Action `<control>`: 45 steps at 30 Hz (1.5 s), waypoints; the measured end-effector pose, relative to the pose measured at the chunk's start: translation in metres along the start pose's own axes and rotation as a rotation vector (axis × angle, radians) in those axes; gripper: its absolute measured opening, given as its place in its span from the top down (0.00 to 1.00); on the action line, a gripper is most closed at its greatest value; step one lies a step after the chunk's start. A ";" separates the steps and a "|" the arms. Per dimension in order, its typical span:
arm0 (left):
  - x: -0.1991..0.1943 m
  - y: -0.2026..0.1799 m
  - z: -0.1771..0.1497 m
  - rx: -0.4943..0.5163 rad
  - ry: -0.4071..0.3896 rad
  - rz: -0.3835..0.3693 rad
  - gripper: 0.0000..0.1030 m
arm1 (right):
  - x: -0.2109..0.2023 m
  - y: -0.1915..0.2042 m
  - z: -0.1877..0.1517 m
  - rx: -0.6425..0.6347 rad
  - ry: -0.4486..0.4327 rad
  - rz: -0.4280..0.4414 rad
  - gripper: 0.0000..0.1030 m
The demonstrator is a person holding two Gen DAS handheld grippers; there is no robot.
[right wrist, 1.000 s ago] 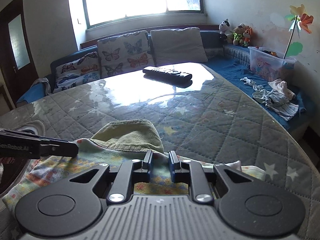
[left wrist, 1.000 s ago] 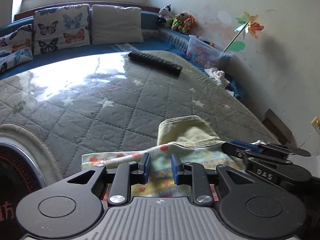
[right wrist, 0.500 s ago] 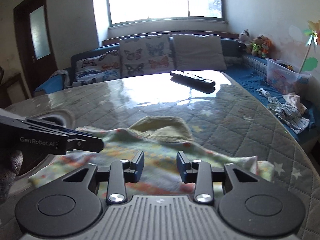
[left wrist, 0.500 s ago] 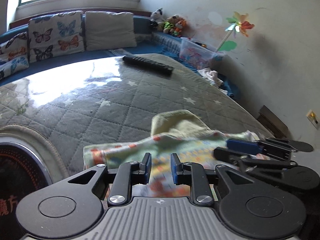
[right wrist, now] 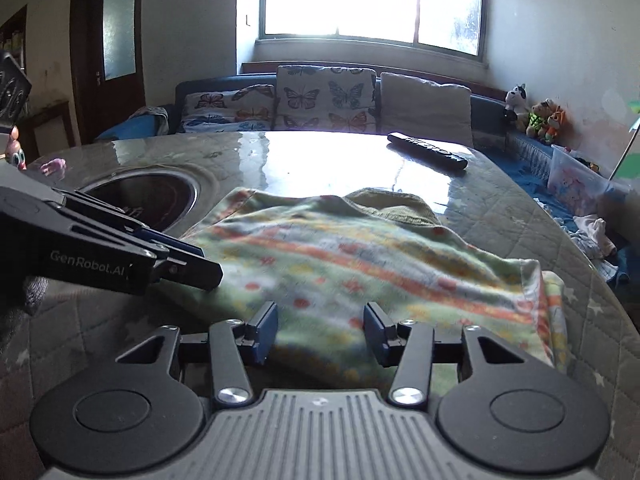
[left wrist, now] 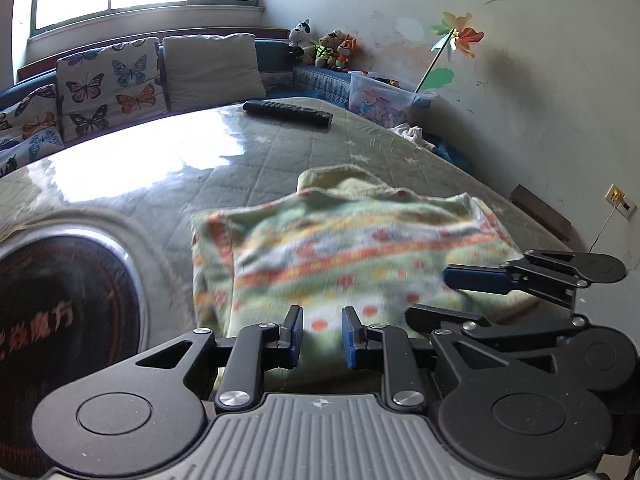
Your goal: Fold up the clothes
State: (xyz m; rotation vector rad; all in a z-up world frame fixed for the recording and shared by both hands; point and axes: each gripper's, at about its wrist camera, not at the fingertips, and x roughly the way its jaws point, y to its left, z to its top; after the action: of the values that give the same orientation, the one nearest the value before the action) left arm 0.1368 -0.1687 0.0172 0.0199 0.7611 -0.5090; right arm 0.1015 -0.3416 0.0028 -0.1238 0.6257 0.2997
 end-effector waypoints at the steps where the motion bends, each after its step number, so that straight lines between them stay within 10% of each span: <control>1: -0.002 0.001 -0.003 -0.008 0.000 0.002 0.77 | -0.003 0.002 -0.003 0.000 -0.002 0.000 0.49; 28: -0.049 0.013 -0.041 -0.077 -0.042 0.067 0.03 | -0.043 -0.069 -0.036 0.312 -0.044 -0.222 0.16; 45: -0.062 0.012 -0.046 -0.099 -0.054 0.099 0.00 | -0.057 -0.046 -0.032 0.290 -0.080 -0.201 0.00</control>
State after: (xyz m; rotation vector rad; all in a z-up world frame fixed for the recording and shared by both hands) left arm 0.0742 -0.1219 0.0224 -0.0478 0.7276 -0.3757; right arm 0.0535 -0.4051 0.0119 0.1031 0.5659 0.0175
